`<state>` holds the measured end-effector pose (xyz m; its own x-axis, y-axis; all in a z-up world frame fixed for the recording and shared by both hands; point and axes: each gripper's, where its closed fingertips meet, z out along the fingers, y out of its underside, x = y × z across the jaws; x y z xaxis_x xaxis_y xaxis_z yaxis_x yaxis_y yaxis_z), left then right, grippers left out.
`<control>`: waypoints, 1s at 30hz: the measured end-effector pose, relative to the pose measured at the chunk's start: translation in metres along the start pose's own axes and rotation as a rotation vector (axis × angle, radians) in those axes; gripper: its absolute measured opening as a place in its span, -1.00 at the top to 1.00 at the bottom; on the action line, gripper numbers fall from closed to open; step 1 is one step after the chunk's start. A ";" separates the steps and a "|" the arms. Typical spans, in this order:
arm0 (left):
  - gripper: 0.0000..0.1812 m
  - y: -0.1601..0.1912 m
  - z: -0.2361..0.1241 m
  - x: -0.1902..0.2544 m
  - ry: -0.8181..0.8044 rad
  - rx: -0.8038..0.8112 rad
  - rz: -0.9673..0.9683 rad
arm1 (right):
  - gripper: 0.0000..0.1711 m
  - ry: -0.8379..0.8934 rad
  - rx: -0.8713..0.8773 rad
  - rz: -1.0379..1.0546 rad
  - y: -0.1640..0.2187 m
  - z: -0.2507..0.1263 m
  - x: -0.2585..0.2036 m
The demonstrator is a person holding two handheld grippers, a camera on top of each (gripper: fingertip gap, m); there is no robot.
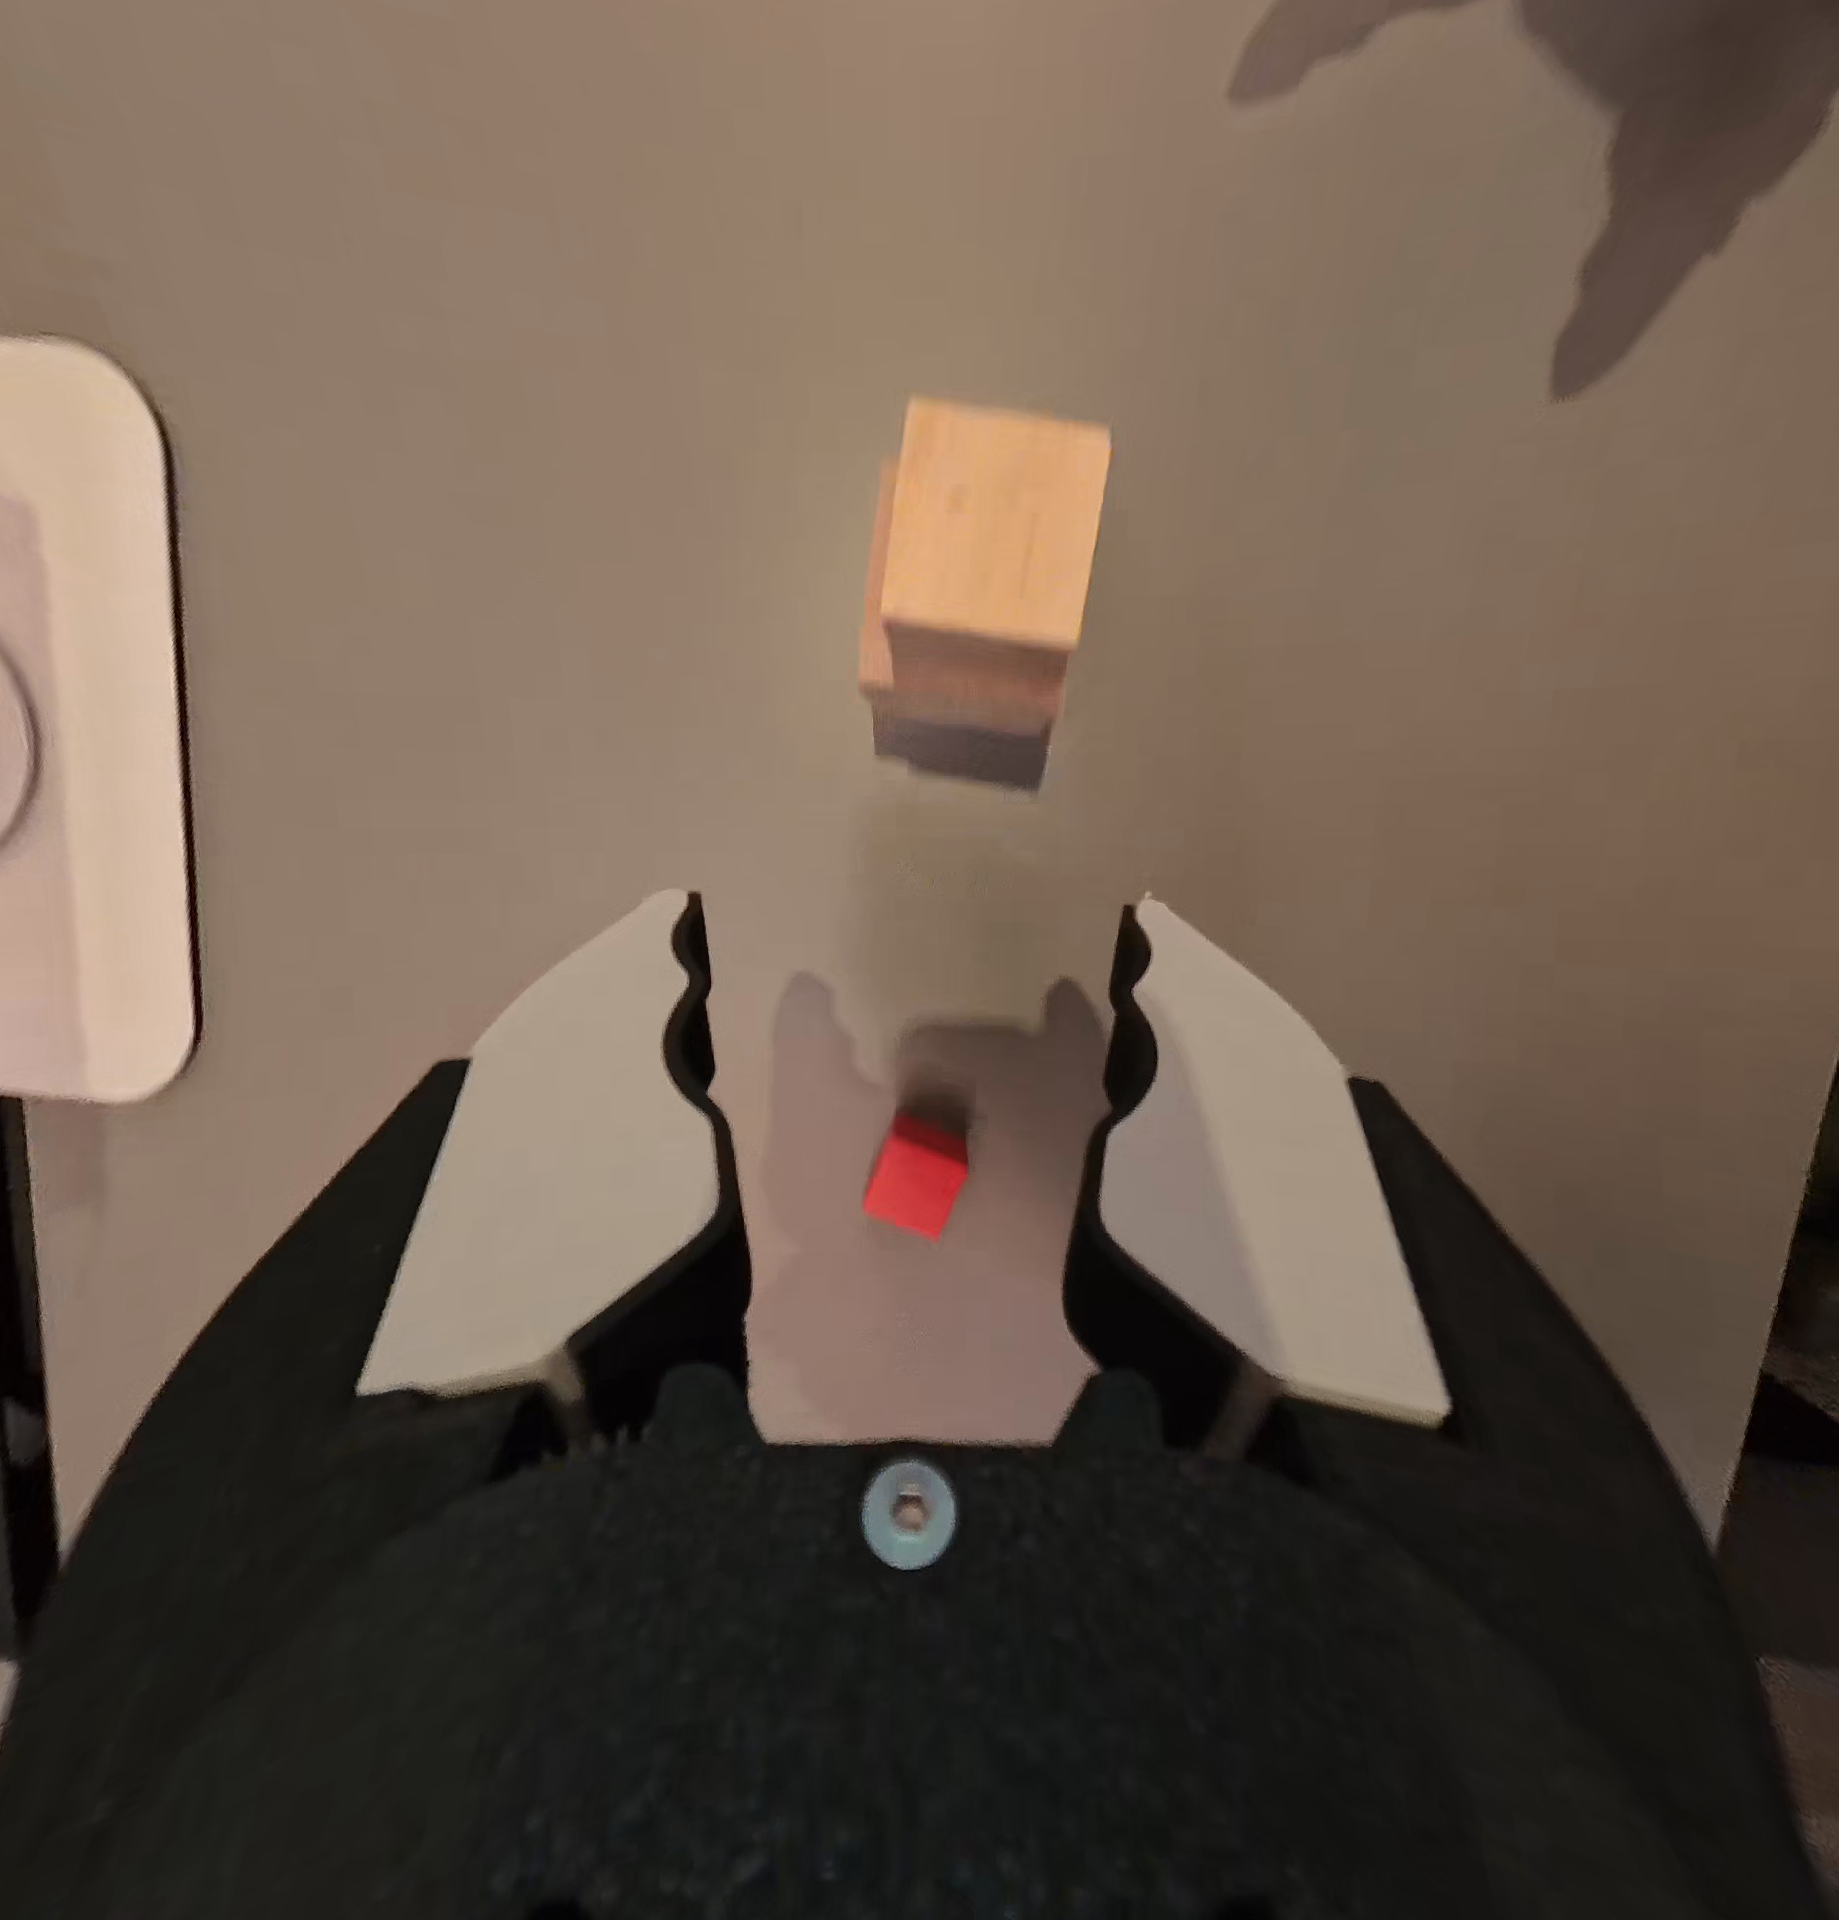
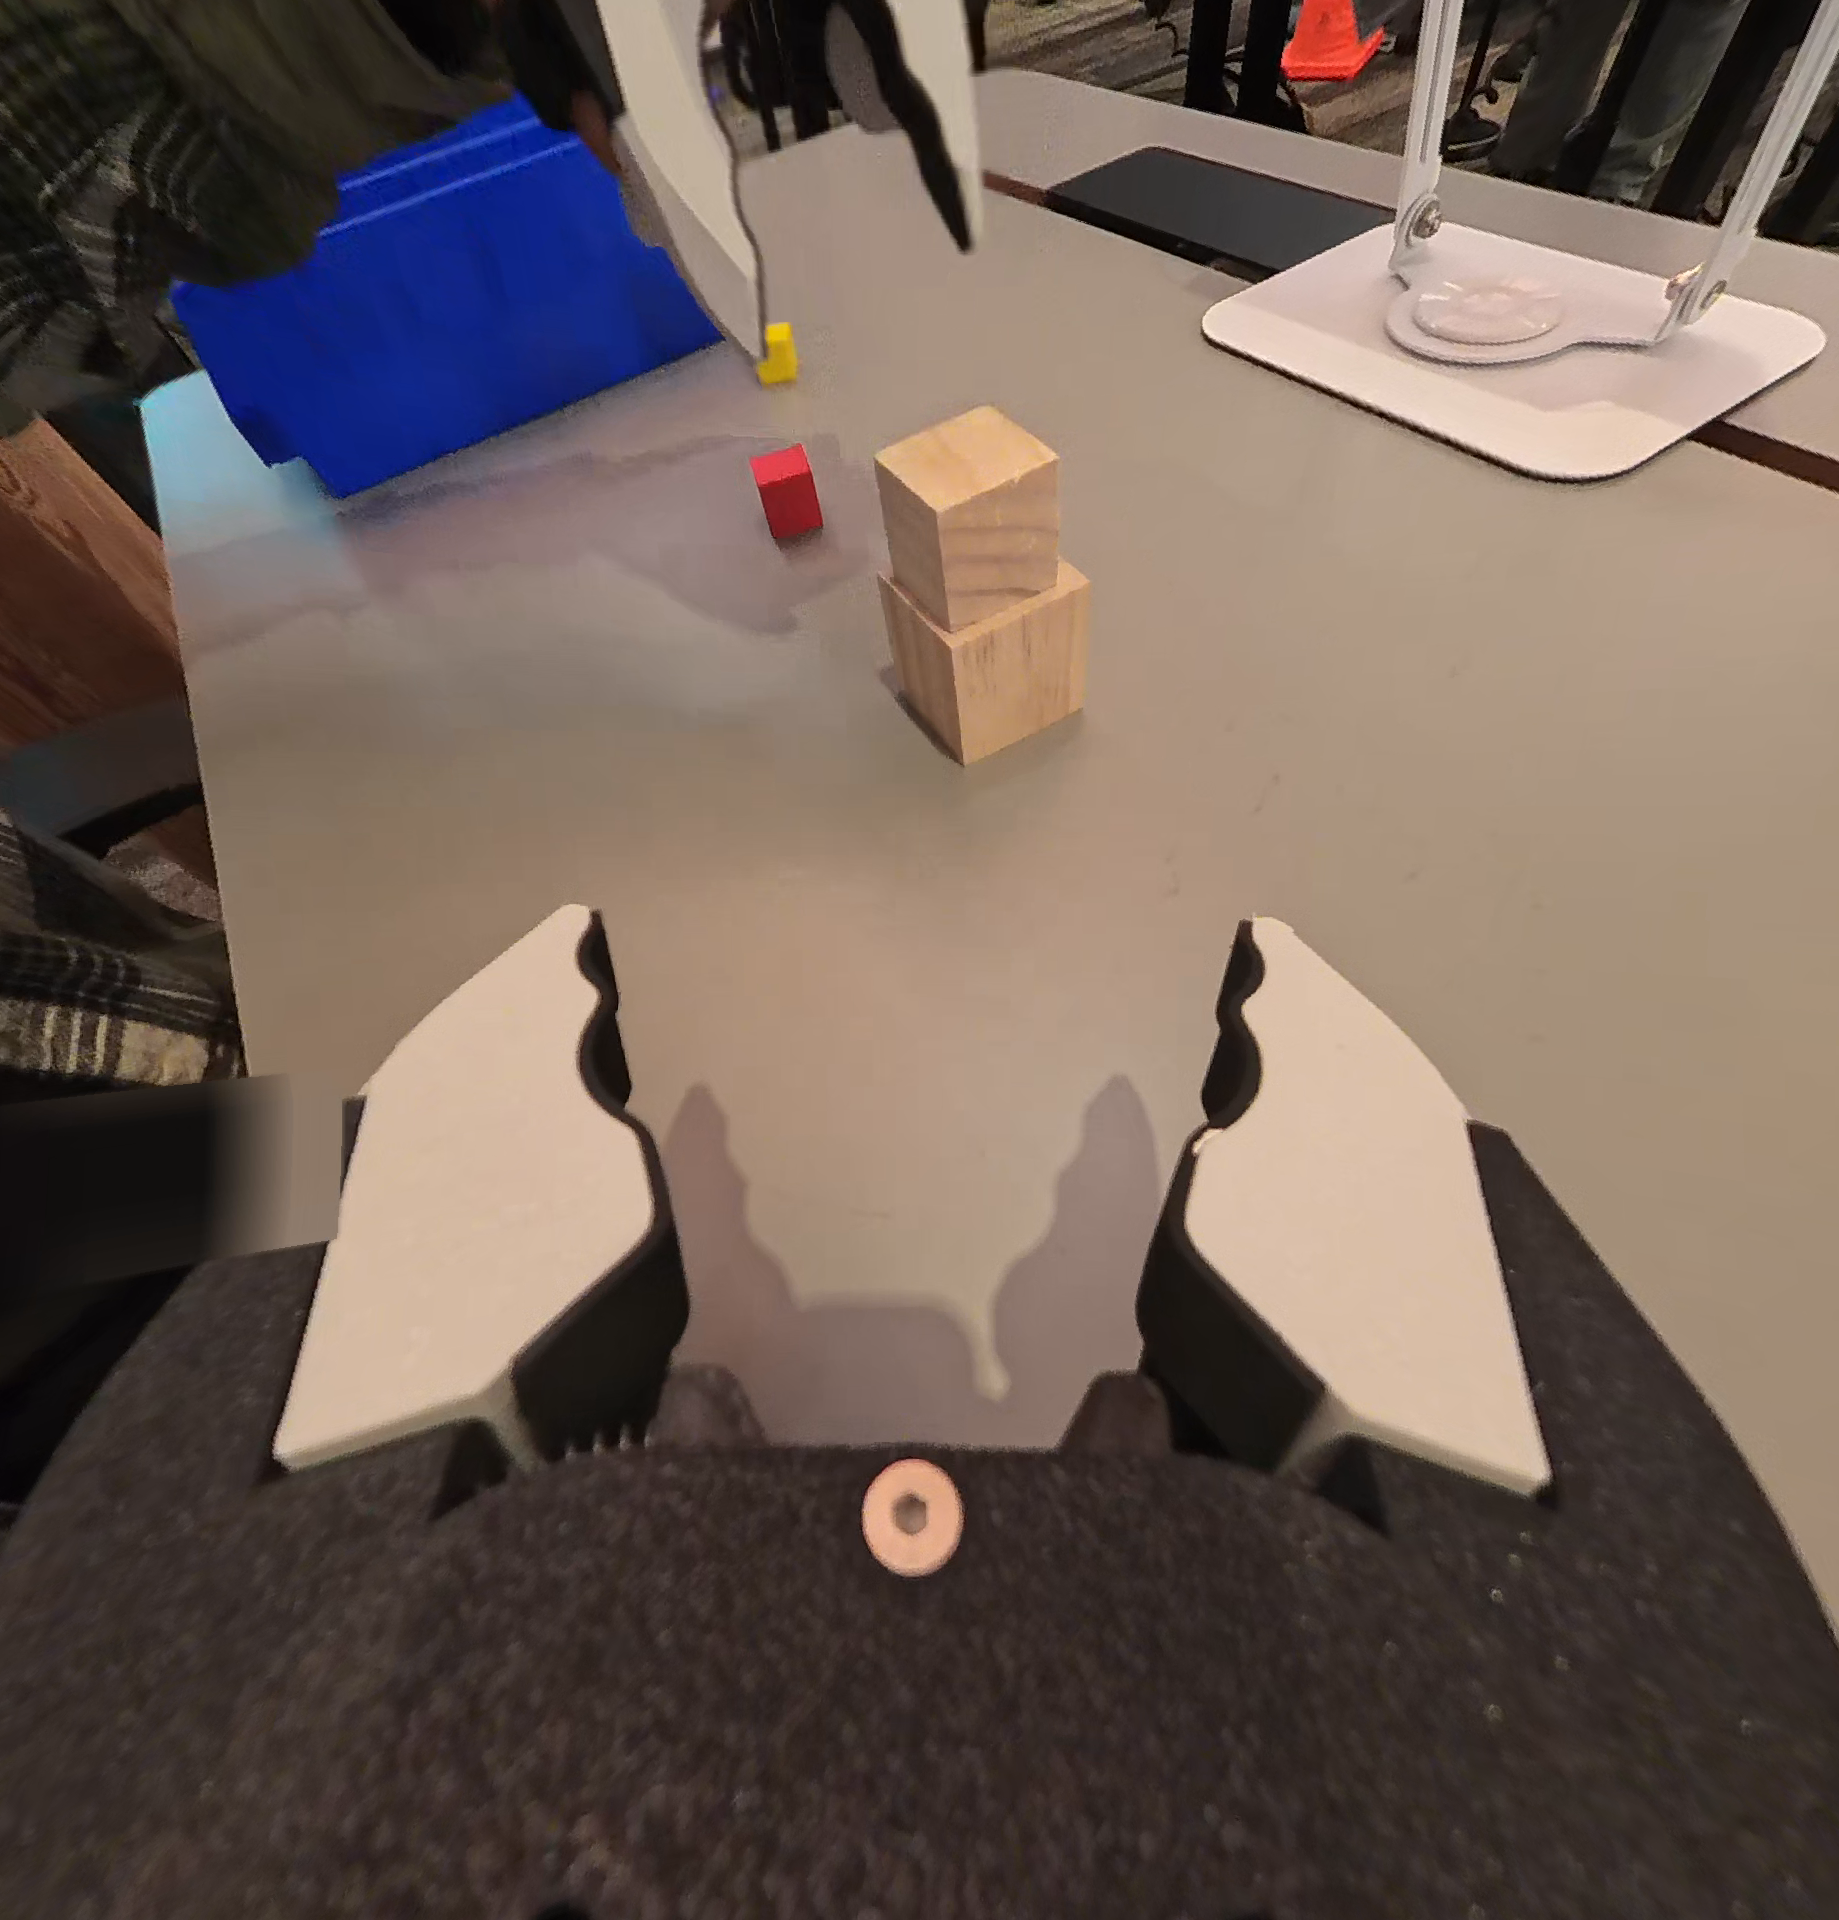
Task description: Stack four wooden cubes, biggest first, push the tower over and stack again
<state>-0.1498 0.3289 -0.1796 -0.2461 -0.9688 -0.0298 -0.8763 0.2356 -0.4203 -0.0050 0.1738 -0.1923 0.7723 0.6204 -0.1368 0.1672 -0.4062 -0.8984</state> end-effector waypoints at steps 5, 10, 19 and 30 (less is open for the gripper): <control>0.26 0.055 -0.019 0.000 0.007 -0.024 -0.012 | -0.27 -0.015 -0.010 -0.003 0.001 0.005 -0.003; 0.34 0.099 -0.002 0.003 0.040 -0.115 0.014 | -0.27 -0.020 -0.021 -0.021 -0.001 0.009 -0.007; 0.41 0.113 0.026 0.005 0.052 -0.163 0.088 | -0.28 -0.028 -0.031 -0.040 -0.003 0.013 -0.012; 0.44 0.125 0.041 0.001 0.065 -0.222 0.136 | -0.28 -0.026 -0.022 -0.047 -0.006 0.011 -0.013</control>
<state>-0.2427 0.3546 -0.2696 -0.3875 -0.9218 -0.0113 -0.9010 0.3813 -0.2067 -0.0225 0.1752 -0.1898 0.7472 0.6562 -0.1054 0.2164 -0.3902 -0.8949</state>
